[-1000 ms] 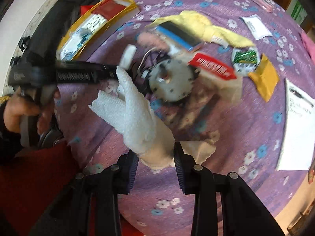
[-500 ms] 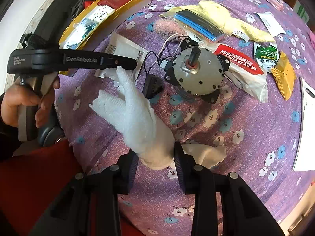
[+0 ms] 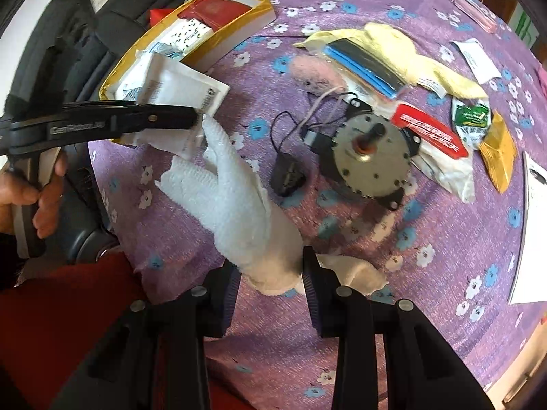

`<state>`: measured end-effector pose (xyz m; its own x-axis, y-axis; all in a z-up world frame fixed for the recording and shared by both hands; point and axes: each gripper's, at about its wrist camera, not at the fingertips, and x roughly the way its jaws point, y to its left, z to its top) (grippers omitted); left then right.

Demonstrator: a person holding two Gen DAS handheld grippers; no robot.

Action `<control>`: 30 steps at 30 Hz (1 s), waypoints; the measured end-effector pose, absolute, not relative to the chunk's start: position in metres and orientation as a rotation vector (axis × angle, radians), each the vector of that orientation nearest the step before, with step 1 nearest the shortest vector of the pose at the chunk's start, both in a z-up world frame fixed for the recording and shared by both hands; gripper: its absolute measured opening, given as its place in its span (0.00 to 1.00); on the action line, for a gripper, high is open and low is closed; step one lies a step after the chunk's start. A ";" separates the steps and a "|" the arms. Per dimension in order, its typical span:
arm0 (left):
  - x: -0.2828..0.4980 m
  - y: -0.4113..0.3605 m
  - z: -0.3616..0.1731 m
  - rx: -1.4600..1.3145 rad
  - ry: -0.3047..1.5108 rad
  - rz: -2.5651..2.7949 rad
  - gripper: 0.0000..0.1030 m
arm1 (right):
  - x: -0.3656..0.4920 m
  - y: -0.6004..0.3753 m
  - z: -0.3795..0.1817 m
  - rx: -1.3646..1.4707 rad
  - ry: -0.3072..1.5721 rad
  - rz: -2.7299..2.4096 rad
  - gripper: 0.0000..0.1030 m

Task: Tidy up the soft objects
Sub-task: 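Lift the white glove with the right gripper while the left grasps a white strip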

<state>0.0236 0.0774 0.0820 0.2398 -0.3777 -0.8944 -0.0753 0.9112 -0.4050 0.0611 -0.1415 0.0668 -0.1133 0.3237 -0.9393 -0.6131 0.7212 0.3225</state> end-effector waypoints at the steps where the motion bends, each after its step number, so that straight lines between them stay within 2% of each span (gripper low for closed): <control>1: 0.021 0.080 0.084 -0.405 1.319 -0.210 0.09 | 0.061 -0.139 0.067 -0.255 1.486 0.811 0.33; 30: -0.005 0.152 0.130 -0.408 1.215 -0.095 0.09 | 0.065 -0.063 0.065 -0.357 1.440 0.860 0.33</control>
<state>-0.0049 0.1522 0.1301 0.3543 -0.2871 -0.8900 -0.1445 0.9235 -0.3554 0.0653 -0.0633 0.0649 -0.0936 0.2966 -0.9504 -0.6962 0.6629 0.2754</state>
